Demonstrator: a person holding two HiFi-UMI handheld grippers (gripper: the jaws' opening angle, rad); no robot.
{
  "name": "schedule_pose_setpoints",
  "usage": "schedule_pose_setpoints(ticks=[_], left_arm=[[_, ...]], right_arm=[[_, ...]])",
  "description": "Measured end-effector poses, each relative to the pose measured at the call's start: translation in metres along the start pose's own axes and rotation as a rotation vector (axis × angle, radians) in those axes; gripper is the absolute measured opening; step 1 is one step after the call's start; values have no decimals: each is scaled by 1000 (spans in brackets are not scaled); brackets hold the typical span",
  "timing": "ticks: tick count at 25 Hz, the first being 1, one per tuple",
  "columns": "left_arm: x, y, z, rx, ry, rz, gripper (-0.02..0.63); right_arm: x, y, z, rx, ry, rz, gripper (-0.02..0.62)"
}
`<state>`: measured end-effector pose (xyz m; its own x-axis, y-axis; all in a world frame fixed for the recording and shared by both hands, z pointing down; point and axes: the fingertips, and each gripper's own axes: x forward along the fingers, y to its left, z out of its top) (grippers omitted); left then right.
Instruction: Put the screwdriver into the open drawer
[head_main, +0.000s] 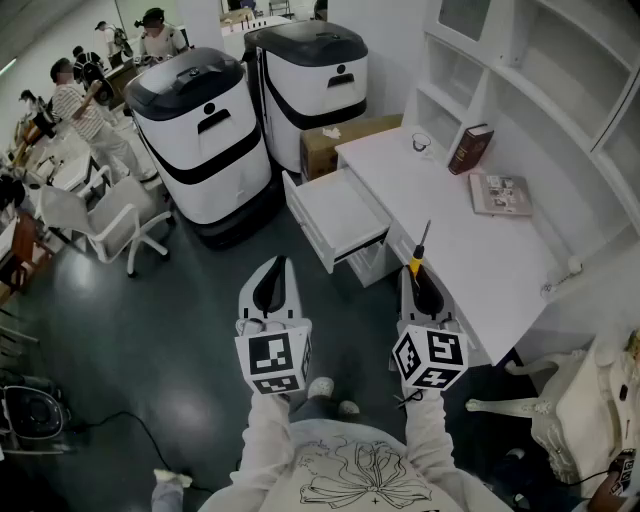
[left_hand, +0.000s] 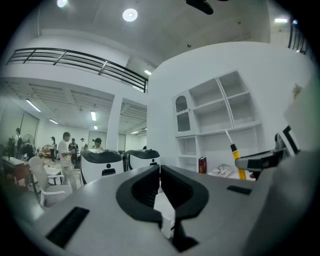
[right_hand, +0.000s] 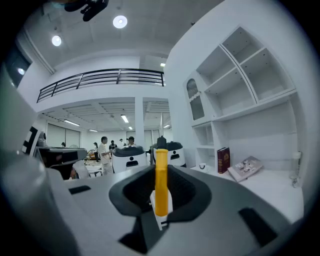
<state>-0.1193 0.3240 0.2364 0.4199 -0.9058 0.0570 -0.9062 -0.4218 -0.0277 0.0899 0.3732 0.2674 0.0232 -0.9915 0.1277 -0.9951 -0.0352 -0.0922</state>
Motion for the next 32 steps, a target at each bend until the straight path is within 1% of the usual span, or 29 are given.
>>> schedule_pose_setpoints(ticks=[11, 18, 23, 28, 32], left_arm=[[14, 1, 0, -7, -1, -12, 9], [35, 12, -3, -11, 2, -20, 9], [55, 20, -8, -13, 5, -41, 9], [72, 25, -12, -10, 16, -68, 9], [85, 29, -22, -13, 43, -70, 9]], right_arm=[[13, -1, -2, -9, 11, -2, 71], [34, 1, -3, 5, 9, -9, 72], [53, 2, -4, 19, 6, -25, 71], [67, 4, -9, 35, 17, -46, 72], [80, 2, -16, 41, 40, -52, 72]])
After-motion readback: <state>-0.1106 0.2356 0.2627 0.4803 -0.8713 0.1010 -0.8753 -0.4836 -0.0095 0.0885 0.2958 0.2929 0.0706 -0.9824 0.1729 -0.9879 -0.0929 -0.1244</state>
